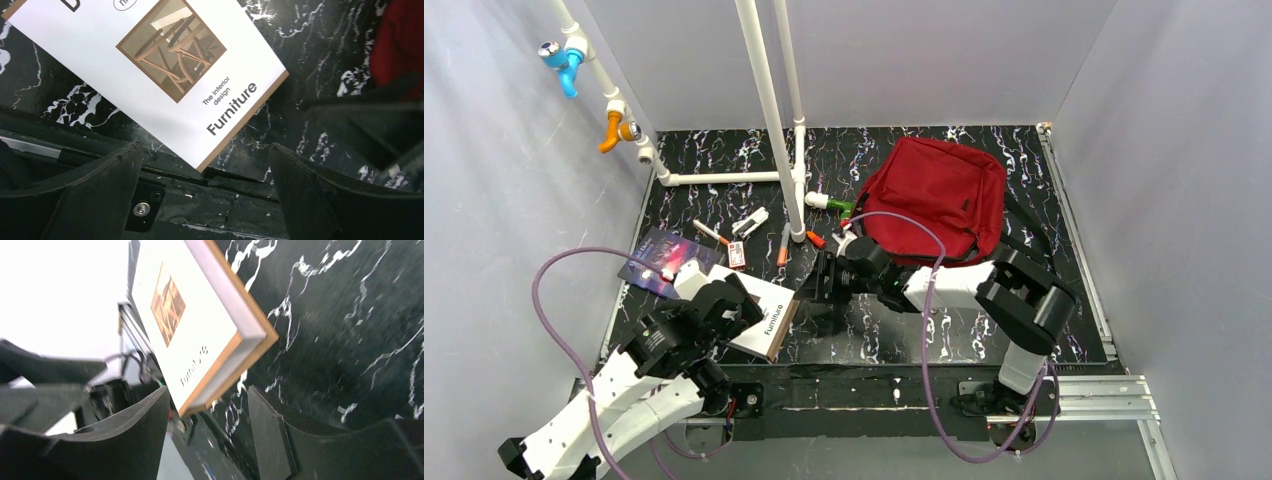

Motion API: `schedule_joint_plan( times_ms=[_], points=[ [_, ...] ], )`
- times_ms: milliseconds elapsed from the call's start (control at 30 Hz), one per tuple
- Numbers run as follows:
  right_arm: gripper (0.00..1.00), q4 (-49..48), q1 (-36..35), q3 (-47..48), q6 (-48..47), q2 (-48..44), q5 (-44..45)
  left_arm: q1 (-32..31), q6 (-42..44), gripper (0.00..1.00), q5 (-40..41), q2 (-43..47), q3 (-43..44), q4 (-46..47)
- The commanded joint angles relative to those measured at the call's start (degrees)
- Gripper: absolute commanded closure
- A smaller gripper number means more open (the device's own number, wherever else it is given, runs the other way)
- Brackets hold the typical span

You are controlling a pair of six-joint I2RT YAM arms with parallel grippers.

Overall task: Pack the student bag
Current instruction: Pick up the book from the center of the board.

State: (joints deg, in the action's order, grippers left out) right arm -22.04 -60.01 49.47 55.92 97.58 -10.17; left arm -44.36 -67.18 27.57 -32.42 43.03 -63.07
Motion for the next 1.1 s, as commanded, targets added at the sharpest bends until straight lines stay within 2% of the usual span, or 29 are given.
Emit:
schedule_joint_plan(
  times_ms=[0,233,467,633,700,867,1067],
  points=[
    [0.34,-17.88,2.61,-0.36,12.9,5.68,-8.35,0.02,-2.86,0.05,0.32,4.6,-0.16,-1.72],
    [0.49,-28.41,2.97,0.4,19.82,14.57,-11.72,0.03,-3.46,0.06,0.96,8.29,-1.49,1.56],
    [0.73,-42.68,2.96,-1.05,26.71,21.63,-15.28,0.06,-2.07,0.06,1.64,5.82,0.12,1.78],
    [0.87,-44.06,2.96,-2.35,25.28,22.38,-15.52,0.06,-1.62,0.06,1.67,5.03,-0.24,2.95],
    [0.97,-44.53,2.96,-3.17,25.22,22.19,-15.44,0.05,-1.34,0.06,1.1,4.89,-0.67,3.83],
    [0.99,-46.63,3.73,-6.41,25.95,18.65,-15.88,0.04,-1.14,0.04,-1.9,4.03,-1.1,6.28],
    [0.99,-41.2,7.4,-11.61,24.05,10.32,-17.56,0.06,-5.41,0.02,-6.64,5.28,-3.57,10.42]
  ],
)
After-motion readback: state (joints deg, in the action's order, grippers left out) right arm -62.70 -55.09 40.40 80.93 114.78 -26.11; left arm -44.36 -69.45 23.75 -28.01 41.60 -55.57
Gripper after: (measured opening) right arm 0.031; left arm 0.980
